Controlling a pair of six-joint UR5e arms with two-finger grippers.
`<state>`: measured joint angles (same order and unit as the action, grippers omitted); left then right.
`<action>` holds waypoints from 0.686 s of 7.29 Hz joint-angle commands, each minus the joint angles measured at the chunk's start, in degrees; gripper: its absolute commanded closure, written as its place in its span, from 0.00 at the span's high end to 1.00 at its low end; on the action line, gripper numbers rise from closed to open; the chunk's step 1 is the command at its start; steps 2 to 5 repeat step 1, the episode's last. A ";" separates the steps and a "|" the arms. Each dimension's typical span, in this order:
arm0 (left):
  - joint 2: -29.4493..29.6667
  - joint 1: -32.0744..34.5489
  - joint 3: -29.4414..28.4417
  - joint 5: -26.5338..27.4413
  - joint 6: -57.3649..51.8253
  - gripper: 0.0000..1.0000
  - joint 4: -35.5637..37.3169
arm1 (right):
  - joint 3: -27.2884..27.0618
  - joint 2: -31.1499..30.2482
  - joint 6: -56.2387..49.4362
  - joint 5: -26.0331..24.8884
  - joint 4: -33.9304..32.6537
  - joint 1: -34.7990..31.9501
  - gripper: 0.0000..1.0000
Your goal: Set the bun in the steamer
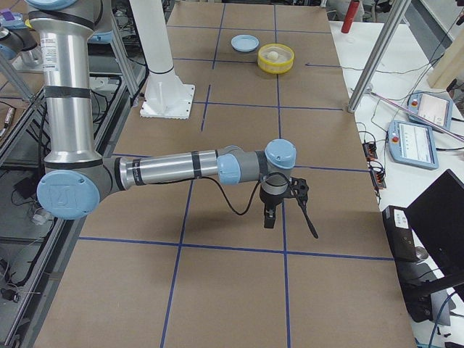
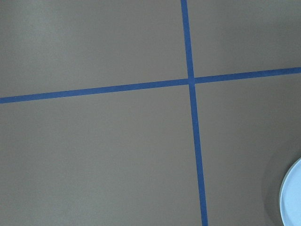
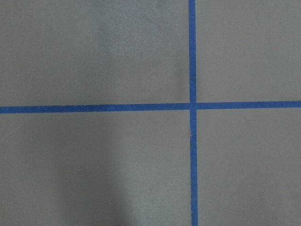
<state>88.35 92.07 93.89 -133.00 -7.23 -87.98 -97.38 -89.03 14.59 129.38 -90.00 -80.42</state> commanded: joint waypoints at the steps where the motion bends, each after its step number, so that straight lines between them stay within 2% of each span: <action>1: 0.16 0.30 0.07 -0.07 -0.16 1.00 0.00 | 0.00 0.00 0.00 0.00 0.00 0.00 1.00; 5: 0.16 0.30 0.07 -0.07 -0.16 1.00 0.00 | 0.00 0.00 0.00 0.00 0.00 0.00 1.00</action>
